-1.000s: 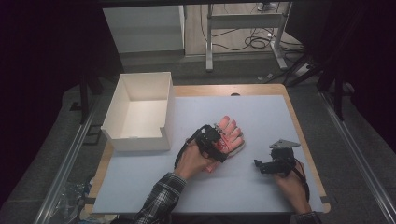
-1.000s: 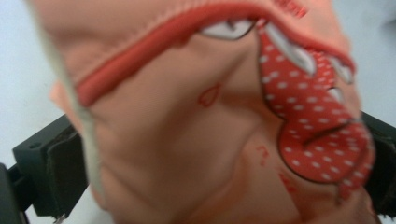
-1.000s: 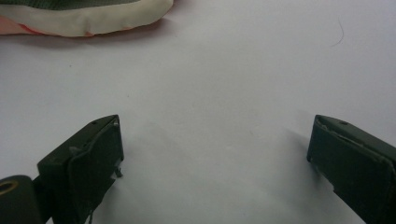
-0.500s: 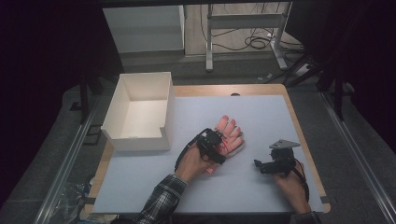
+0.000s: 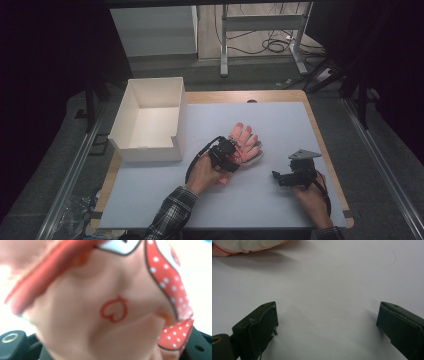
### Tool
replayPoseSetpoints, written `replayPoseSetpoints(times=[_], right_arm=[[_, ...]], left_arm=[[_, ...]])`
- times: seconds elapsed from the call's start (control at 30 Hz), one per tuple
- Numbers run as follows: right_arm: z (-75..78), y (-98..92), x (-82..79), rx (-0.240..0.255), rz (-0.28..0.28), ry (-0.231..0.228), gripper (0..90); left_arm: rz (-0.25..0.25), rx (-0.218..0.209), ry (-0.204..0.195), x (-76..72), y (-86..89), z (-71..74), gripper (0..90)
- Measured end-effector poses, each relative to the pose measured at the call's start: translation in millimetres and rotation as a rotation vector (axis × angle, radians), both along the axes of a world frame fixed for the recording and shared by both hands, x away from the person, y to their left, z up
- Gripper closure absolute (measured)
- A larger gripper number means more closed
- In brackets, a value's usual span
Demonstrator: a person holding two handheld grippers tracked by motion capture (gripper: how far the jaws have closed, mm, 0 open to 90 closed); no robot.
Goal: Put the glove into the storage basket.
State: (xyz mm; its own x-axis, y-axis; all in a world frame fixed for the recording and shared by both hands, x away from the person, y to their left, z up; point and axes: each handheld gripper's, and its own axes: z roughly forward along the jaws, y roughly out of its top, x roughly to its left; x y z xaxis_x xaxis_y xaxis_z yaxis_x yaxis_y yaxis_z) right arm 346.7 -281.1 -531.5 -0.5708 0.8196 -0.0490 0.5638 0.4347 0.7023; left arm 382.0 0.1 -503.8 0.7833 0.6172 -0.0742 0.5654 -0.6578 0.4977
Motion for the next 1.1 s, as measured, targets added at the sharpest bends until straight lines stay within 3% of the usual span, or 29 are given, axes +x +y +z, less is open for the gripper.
replayPoseSetpoints(times=[0.43, 0.93, 1.1], right_arm=[[0.0, -0.2, 0.0, 0.001, 0.001, -0.001, 3.8], [-0.2, 0.0, -0.2, 0.004, -0.001, 0.001, 3.9], [-0.2, 0.0, -0.2, 0.006, -0.001, 0.001, 3.9]], left_arm=[[0.021, -0.017, -0.016, 5.0, 10.1, 25.1, 49.3], [0.096, -0.040, -0.050, 26.1, 39.6, 83.8, 48.9], [0.121, -0.026, -0.068, 33.7, 51.7, 103.4, 48.8]])
